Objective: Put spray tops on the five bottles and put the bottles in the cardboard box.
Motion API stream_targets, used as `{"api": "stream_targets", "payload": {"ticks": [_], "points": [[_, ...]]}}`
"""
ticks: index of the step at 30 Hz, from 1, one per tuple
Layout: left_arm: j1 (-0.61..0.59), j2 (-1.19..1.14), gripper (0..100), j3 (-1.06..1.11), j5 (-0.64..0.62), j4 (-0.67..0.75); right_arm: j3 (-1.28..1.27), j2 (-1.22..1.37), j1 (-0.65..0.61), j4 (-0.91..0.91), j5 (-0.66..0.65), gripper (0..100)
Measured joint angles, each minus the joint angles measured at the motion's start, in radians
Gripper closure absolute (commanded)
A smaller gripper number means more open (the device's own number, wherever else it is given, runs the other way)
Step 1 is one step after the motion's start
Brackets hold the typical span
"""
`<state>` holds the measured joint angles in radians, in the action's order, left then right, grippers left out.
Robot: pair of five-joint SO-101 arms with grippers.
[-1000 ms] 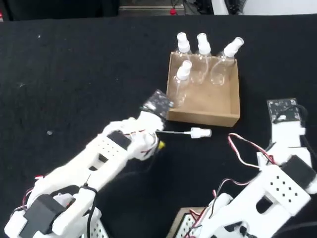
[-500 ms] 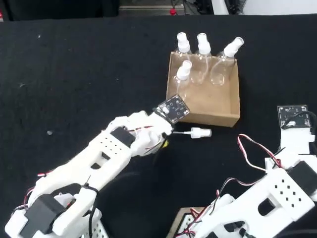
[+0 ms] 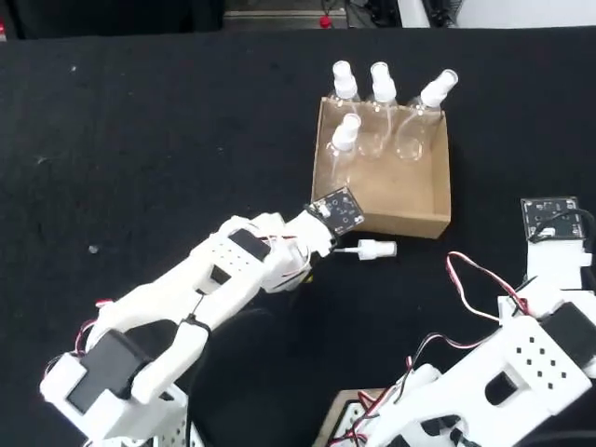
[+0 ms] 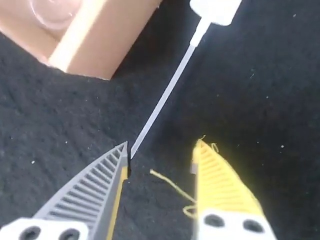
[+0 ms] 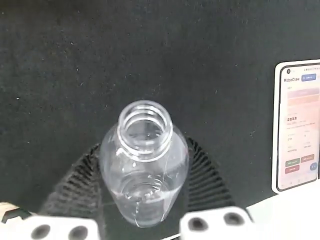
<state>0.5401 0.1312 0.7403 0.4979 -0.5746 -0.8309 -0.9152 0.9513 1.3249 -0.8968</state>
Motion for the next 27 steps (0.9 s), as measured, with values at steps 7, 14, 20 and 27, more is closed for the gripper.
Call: {"api": "stream_targets", "payload": {"ticks": [7, 14, 20, 27], "points": [[0.120, 0.000, 97, 0.000, 0.000, -0.098, 0.000, 0.000, 0.000, 0.000, 0.000, 98.8], [0.163, 0.000, 97, 0.000, 0.000, -0.236, 0.000, 0.000, 0.000, 0.000, 0.000, 98.8], [0.086, 0.026, 77, 0.000, 0.000, -0.267, 0.000, 0.000, 0.000, 0.000, 0.000, 98.8], [-0.021, 0.144, 79, -0.043, 0.043, -0.328, -0.003, 0.000, 0.000, 0.000, 0.000, 98.8]]}}
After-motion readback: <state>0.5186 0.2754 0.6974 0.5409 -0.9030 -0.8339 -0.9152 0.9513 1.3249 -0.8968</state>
